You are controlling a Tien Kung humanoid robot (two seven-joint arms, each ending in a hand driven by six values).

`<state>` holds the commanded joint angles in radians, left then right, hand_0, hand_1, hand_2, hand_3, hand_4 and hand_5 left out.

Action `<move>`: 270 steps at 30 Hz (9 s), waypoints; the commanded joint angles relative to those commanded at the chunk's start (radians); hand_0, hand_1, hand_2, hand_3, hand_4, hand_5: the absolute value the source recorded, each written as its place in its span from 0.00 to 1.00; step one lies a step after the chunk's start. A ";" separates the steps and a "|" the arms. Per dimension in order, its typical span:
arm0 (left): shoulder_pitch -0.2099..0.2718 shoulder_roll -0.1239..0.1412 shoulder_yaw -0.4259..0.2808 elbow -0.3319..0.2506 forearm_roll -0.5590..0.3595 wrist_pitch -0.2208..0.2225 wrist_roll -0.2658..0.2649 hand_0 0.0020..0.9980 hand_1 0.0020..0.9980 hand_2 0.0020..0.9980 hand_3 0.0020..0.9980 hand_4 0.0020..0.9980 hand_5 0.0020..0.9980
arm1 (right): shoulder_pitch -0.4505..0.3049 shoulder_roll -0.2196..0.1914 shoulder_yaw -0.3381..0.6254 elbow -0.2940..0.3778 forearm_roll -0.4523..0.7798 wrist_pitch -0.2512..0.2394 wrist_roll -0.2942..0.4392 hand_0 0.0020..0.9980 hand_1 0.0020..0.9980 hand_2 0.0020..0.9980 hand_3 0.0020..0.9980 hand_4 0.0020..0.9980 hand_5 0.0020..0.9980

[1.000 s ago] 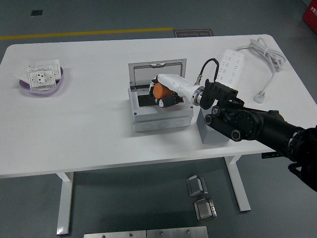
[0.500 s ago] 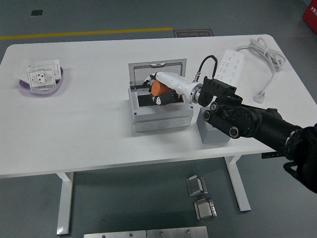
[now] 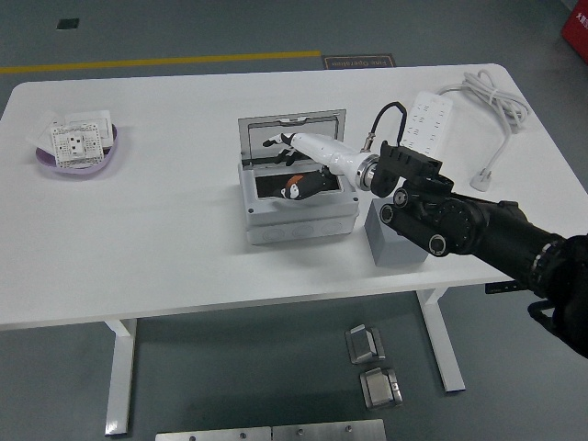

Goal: Pick up the cylinder from the cube,place it in the box,flap close box

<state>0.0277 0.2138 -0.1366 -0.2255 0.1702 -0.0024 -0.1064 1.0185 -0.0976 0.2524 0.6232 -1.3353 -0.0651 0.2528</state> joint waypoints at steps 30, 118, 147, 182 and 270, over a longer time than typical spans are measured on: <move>0.000 0.007 0.064 0.006 -0.068 -0.001 0.000 0.73 0.72 0.63 0.67 0.53 0.20 | 0.218 -0.024 0.101 0.077 0.111 0.137 -0.040 0.69 0.65 0.72 0.87 0.82 0.34; 0.028 -0.018 0.046 0.015 -0.071 -0.003 -0.005 0.72 0.71 0.62 0.65 0.51 0.19 | -0.209 -0.380 0.410 0.487 -0.238 0.148 -0.138 0.67 0.62 0.72 0.88 0.83 0.43; 0.040 -0.051 0.031 0.025 -0.052 -0.003 0.003 0.72 0.71 0.62 0.65 0.51 0.19 | -0.831 -0.404 1.047 0.599 0.231 0.002 0.133 0.72 0.72 0.77 0.87 0.84 0.47; 0.019 -0.043 -0.070 0.025 0.063 0.016 0.029 0.73 0.71 0.64 0.66 0.55 0.21 | -0.874 -0.430 1.067 0.637 0.318 0.037 0.141 0.96 0.86 0.89 0.92 0.95 0.85; 0.013 -0.036 -0.366 -0.026 0.416 0.146 0.153 0.71 0.70 0.61 0.66 0.64 0.29 | -0.835 -0.436 0.988 0.639 0.225 -0.008 0.079 0.88 0.78 0.84 0.87 0.85 0.66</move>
<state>0.0404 0.1774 -0.5028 -0.2516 0.5859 0.1438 0.0461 0.1833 -0.5335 1.2400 1.2618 -1.1098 -0.0730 0.3317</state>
